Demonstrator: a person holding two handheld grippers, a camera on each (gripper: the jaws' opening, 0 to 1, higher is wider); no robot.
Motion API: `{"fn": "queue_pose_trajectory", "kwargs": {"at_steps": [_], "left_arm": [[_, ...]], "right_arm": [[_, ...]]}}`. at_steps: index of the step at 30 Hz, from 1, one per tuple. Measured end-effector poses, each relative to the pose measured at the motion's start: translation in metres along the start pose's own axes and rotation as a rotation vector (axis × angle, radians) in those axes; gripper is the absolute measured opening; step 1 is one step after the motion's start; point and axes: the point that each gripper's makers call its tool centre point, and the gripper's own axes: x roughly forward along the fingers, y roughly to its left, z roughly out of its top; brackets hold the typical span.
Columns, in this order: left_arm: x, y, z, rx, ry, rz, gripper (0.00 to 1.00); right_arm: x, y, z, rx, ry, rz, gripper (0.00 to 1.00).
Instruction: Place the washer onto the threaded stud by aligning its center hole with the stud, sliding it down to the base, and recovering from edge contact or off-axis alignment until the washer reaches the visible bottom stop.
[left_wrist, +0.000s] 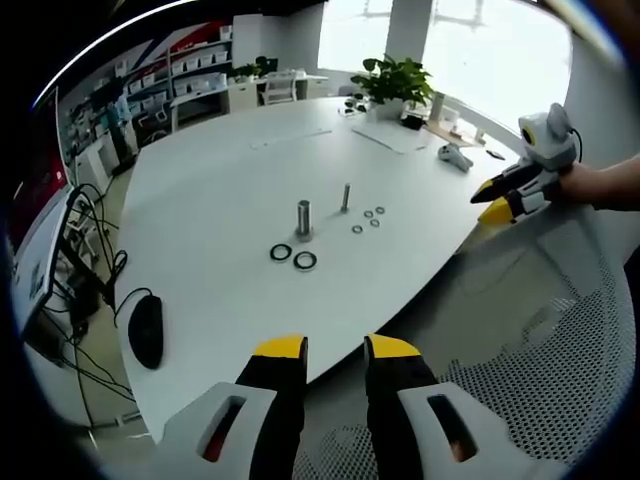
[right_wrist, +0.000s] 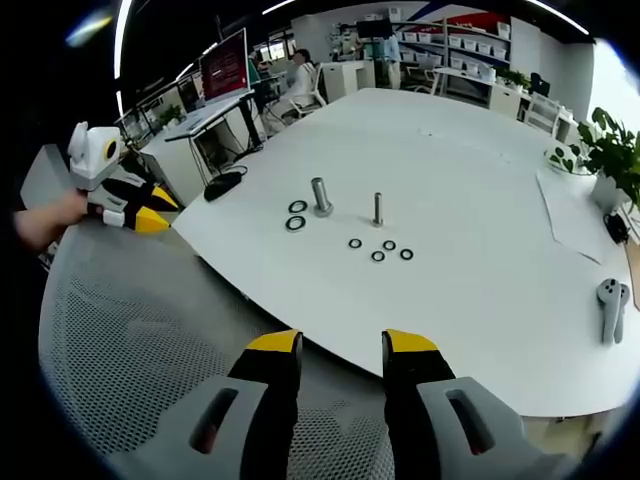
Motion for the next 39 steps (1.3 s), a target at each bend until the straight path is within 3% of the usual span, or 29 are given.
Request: {"fn": "queue_pose_trajectory", "kwargs": {"at_steps": [16, 25, 39], "left_arm": [[0.002, 0.000, -0.004, 0.002, 0.010, -0.007, 0.20], [0.003, -0.002, -0.005, 0.006, 0.023, -0.014, 0.20], [0.002, 0.002, -0.006, -0.005, 0.026, 0.003, 0.21]], "right_arm": [[0.001, -0.001, -0.001, 0.002, 0.003, -0.004, 0.34], [-0.004, -0.005, 0.007, 0.020, -0.036, -0.039, 0.39], [-0.004, -0.003, 0.009, 0.019, -0.052, -0.022, 0.39]]}}
